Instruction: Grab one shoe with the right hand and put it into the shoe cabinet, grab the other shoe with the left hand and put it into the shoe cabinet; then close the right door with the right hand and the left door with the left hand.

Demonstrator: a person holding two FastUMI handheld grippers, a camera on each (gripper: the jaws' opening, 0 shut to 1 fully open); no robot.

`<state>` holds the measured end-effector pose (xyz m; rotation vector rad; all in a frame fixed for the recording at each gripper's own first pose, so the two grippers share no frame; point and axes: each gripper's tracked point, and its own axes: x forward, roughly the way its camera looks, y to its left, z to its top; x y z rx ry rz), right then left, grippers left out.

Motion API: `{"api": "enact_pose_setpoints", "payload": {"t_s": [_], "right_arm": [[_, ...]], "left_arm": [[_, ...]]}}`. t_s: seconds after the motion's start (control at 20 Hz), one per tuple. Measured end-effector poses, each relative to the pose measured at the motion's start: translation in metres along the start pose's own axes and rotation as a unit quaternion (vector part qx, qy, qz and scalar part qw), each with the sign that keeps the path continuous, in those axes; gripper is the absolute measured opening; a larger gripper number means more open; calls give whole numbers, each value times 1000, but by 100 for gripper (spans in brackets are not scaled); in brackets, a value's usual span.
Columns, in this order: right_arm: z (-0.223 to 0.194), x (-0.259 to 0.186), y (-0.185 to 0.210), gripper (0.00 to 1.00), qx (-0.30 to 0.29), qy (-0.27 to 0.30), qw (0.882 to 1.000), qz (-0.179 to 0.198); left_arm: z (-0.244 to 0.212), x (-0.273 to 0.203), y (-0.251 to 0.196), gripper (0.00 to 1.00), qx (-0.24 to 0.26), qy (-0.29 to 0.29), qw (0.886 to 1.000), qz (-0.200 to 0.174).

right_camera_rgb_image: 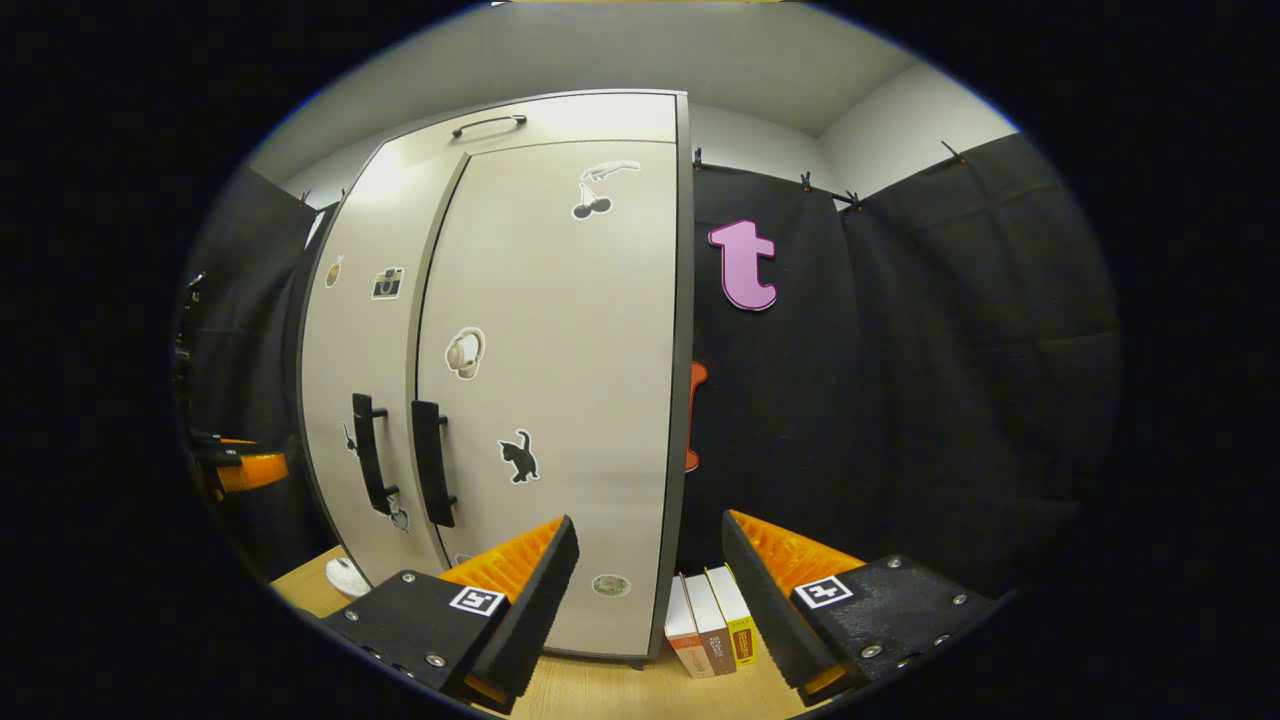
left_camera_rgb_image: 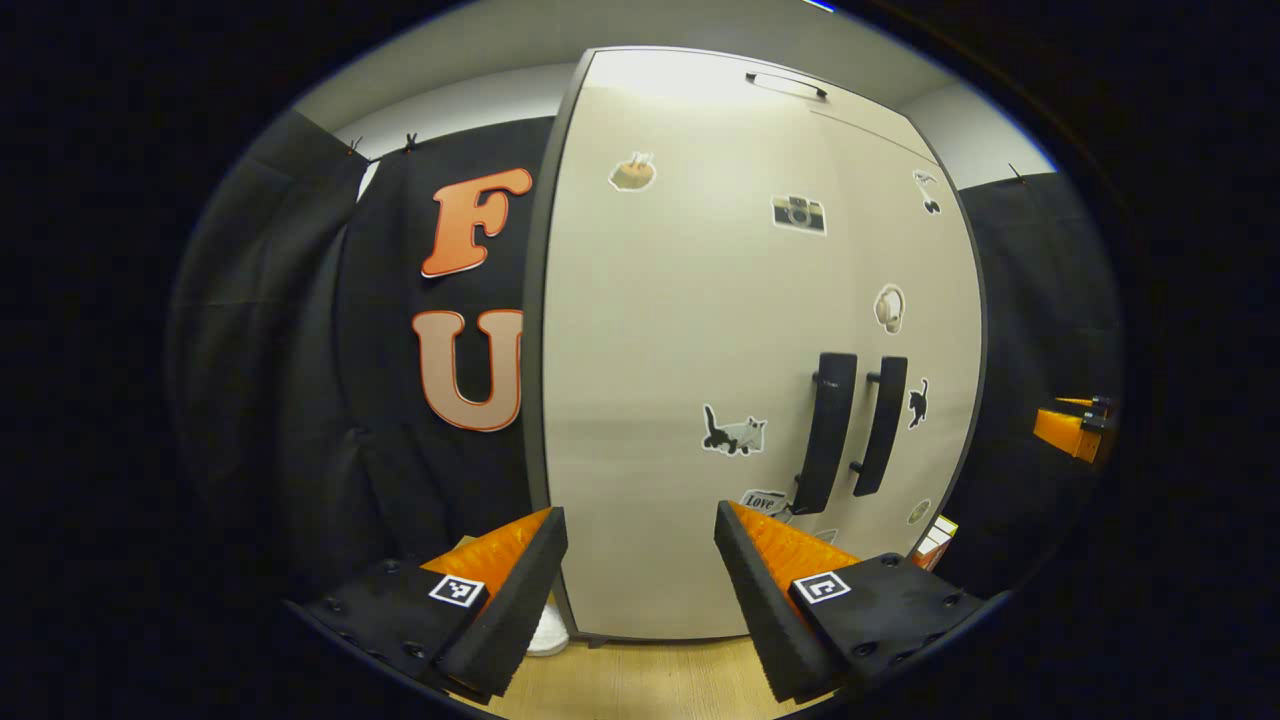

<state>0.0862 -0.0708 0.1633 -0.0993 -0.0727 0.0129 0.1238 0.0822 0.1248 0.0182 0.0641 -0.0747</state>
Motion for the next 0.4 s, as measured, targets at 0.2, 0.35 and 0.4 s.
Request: {"api": "enact_pose_setpoints", "payload": {"t_s": [0.2, 0.35, 0.4], "right_arm": [[7, -16, 1, 90, -2, -7, 1000, 6], [9, -28, 5, 90, 4, -6, 1000, 7], [9, -31, 5, 90, 5, -5, 1000, 6]], "left_arm": [[34, -47, 56, 96, 4, -32, 998, 46], [51, -76, 92, 97, 1, -50, 996, 74], [53, -85, 103, 94, -4, -53, 995, 84]]}}
